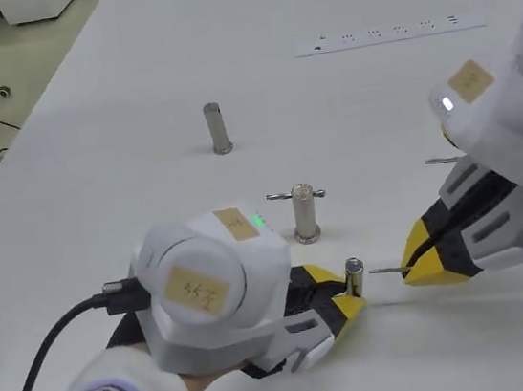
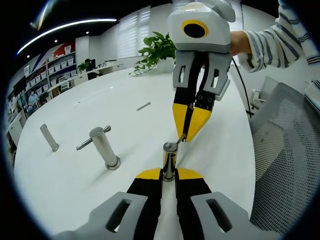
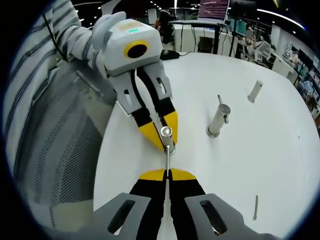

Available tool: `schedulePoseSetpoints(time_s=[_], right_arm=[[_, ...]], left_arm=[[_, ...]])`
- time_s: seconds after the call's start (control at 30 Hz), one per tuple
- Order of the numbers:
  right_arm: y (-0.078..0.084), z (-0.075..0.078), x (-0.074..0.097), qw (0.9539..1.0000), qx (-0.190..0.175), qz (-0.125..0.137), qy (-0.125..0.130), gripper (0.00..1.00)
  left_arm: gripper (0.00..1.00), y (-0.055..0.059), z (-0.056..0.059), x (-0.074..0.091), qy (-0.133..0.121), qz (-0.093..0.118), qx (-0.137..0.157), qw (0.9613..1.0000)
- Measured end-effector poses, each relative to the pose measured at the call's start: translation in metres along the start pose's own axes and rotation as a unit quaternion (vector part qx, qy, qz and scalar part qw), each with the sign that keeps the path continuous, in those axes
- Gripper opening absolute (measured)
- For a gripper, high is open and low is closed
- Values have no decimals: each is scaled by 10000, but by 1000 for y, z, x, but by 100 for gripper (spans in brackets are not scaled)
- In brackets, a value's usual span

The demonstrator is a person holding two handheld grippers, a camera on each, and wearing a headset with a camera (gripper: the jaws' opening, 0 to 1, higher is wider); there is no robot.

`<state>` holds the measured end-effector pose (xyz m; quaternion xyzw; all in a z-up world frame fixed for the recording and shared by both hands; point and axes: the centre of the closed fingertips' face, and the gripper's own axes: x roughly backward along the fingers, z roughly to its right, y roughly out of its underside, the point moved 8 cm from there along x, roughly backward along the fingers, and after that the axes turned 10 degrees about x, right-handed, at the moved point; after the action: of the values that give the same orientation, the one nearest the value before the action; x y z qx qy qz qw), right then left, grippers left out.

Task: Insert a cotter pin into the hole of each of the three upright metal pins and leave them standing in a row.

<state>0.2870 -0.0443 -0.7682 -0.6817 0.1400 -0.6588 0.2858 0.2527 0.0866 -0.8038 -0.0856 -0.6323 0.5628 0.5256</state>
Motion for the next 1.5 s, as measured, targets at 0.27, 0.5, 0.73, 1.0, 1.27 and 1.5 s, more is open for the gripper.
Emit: schedulePoseSetpoints(time_s=[0.27, 0.5, 0.73, 1.0, 1.27, 1.5], right_arm=[[-2, 2, 3, 9998, -44, 169, 17, 3], [-6, 3, 2, 9997, -28, 224, 1, 3], [-8, 1, 3, 9998, 23, 196, -21, 3], [-9, -2, 2, 9999, 11, 114, -75, 3], [-14, -3, 0, 9991, -413, 22, -67, 3], [-17, -4, -1, 9987, -498, -10, -61, 3]], left_arm=[[7, -1, -1, 0, 73, -57, -300, 9995], [7, 0, -2, -1, 172, -166, -461, 9987], [7, 0, -1, -2, 238, -260, -433, 9984], [8, -8, 1, 1, 292, -93, -296, 9991], [8, -8, 2, 1, 300, -91, -414, 9986], [7, -9, 5, 0, 307, -89, -496, 9983]])
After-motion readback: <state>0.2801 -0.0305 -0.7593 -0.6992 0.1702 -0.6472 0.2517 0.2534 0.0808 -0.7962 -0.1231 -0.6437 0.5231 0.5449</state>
